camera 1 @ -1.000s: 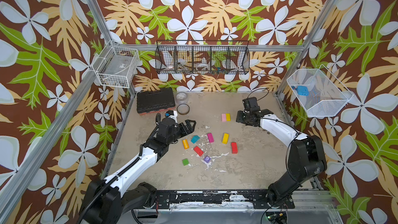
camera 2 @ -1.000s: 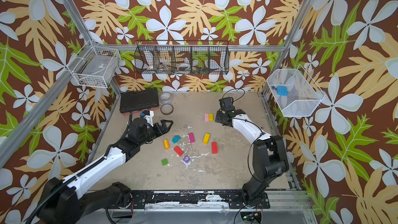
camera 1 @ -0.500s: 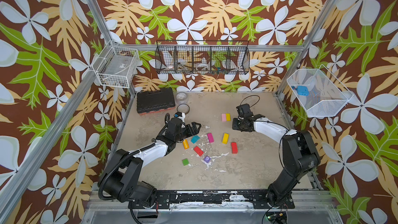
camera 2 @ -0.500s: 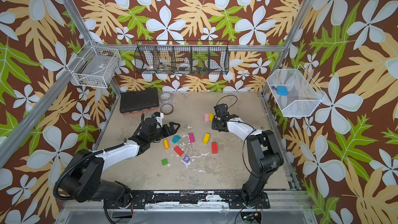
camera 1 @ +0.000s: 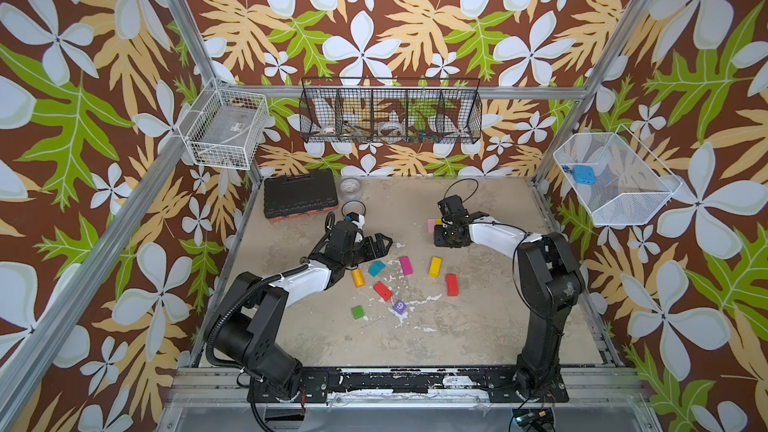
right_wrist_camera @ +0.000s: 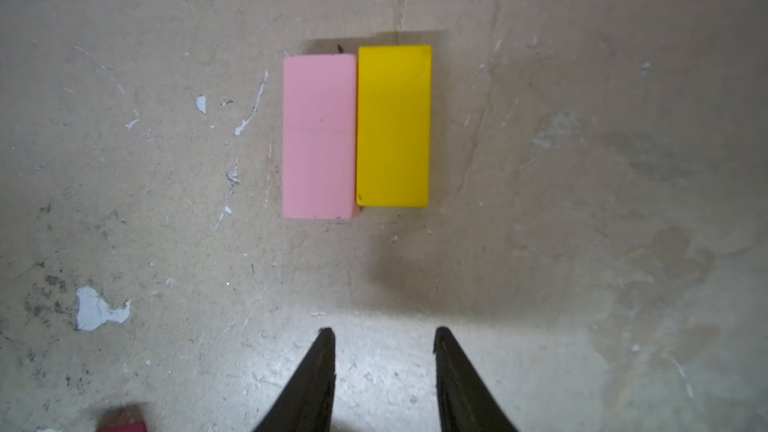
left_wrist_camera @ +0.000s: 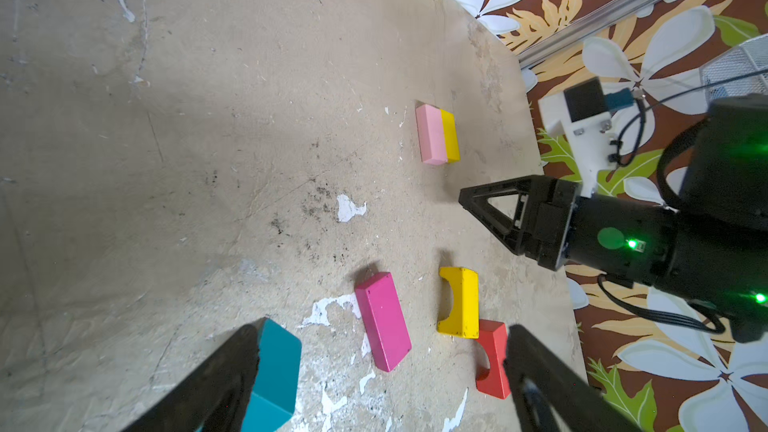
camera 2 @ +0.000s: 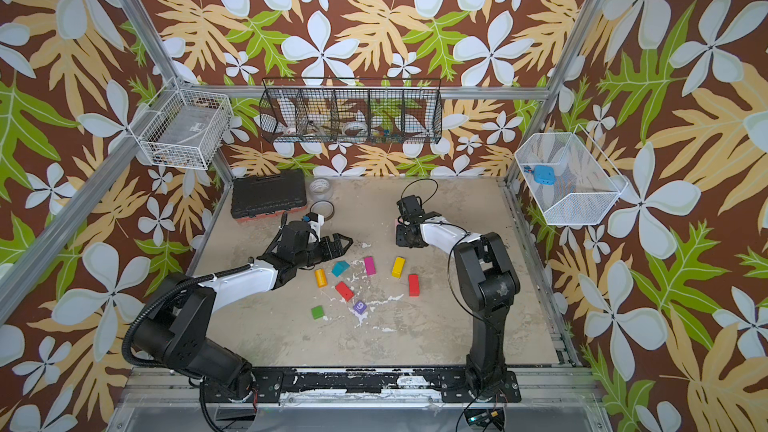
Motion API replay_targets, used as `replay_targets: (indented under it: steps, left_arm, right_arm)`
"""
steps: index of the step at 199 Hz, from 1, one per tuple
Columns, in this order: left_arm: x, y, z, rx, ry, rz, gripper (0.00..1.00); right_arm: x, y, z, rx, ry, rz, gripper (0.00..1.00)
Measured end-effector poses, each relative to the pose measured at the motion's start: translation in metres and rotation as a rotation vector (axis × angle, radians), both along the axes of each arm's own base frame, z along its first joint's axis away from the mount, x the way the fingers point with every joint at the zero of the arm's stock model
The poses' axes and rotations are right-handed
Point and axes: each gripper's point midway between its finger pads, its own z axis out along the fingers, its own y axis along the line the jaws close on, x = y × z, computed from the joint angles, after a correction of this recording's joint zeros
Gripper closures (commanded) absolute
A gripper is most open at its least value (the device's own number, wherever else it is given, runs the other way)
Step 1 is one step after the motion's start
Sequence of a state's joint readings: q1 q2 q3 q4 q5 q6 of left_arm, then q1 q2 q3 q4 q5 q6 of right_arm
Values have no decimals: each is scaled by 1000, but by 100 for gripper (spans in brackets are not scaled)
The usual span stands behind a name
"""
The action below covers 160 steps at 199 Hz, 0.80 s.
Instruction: Build the wood block tower
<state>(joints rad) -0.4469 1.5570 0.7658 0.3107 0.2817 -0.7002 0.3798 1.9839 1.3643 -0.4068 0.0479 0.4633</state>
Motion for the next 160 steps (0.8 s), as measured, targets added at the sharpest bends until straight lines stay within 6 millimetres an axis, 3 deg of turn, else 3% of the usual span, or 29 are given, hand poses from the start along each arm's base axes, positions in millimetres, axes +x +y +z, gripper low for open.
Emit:
replay_targets:
  steps: [160]
  left_arm:
    - [0,1,20,-5,-57,-7,8]
  right_arm:
    - [20,1,-17,-57,37,-10,61]
